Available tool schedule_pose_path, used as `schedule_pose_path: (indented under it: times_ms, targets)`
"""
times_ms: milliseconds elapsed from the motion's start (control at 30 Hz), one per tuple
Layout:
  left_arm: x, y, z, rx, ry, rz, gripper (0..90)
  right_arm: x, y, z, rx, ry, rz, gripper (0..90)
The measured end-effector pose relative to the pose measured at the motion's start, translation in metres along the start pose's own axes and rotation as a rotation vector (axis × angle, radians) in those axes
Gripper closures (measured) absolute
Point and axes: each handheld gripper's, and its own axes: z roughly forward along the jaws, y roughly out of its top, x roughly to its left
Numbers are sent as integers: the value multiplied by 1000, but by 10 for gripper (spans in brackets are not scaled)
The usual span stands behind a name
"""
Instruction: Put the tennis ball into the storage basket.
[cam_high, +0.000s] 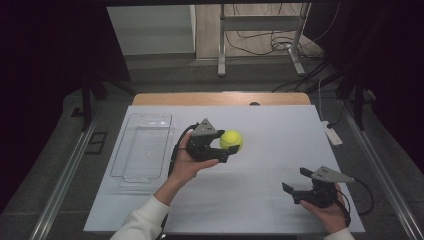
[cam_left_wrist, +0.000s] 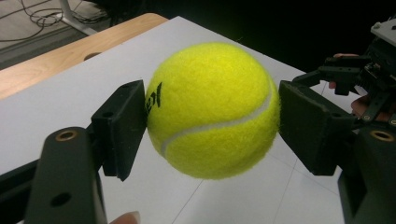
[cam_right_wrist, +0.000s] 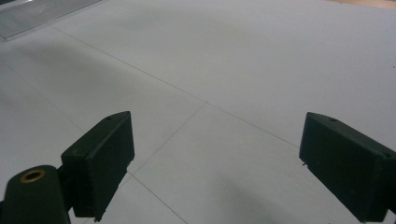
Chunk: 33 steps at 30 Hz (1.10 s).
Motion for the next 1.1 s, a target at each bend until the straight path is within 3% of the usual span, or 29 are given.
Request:
schedule_pose_path:
  times_ms: [633,1100]
  targets:
    - [5,7,-23,-73,9,-5,273,0,-1,0,-2,-1,16,107]
    - [14,10,-35,-99,27,-15,273,-1,-1,1,3,-5,7,107]
